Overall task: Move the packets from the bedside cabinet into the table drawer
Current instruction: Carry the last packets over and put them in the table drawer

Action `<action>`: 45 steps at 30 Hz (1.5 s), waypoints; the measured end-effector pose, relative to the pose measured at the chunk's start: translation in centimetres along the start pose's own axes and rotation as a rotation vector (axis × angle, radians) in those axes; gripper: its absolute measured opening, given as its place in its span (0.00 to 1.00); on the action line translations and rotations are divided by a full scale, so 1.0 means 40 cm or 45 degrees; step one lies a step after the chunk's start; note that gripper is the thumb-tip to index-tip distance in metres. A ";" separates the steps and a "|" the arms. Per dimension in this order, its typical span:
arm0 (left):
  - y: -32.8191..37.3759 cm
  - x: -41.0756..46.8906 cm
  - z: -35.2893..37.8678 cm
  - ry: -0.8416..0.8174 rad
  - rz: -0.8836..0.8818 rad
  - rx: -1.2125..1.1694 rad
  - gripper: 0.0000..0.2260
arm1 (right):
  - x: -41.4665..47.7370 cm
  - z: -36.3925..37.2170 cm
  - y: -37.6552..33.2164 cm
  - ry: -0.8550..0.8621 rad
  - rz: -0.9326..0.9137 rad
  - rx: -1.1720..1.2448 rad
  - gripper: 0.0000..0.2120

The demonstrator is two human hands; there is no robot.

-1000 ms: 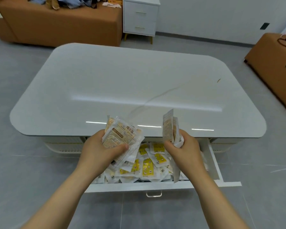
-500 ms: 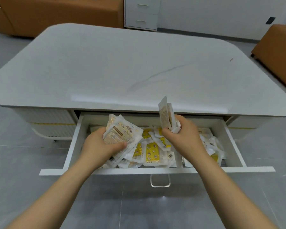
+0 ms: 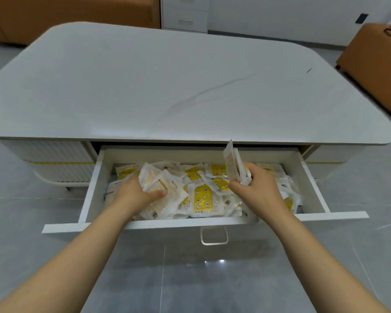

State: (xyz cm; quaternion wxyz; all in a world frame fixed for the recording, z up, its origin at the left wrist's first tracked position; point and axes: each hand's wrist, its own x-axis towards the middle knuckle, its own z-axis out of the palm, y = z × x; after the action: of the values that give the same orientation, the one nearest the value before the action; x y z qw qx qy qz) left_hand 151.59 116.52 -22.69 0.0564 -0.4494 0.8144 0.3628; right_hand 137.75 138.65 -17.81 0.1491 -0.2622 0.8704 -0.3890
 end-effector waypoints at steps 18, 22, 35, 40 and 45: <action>0.117 -0.076 0.134 0.324 0.611 0.112 0.19 | 0.099 -0.186 0.221 0.072 0.170 -0.722 0.12; 0.119 -0.079 0.134 0.332 0.592 0.124 0.18 | 0.107 -0.194 0.267 0.070 0.243 -0.708 0.24; 0.131 -0.096 0.105 0.282 0.607 0.194 0.18 | -0.052 -0.159 0.169 -0.097 -0.038 -0.501 0.28; 0.131 -0.103 0.042 0.320 0.754 0.361 0.24 | -0.104 -0.096 0.129 -0.241 -0.141 -0.407 0.28; 0.139 -0.067 -0.041 0.389 0.835 0.511 0.29 | -0.090 -0.085 0.116 -0.152 -0.303 -0.573 0.27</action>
State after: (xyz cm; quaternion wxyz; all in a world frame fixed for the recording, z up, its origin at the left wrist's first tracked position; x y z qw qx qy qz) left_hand 149.26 119.18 -17.37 -0.0973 -0.1950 0.9680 0.1248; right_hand 137.52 145.34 -18.92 0.0913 -0.4117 0.8878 -0.1844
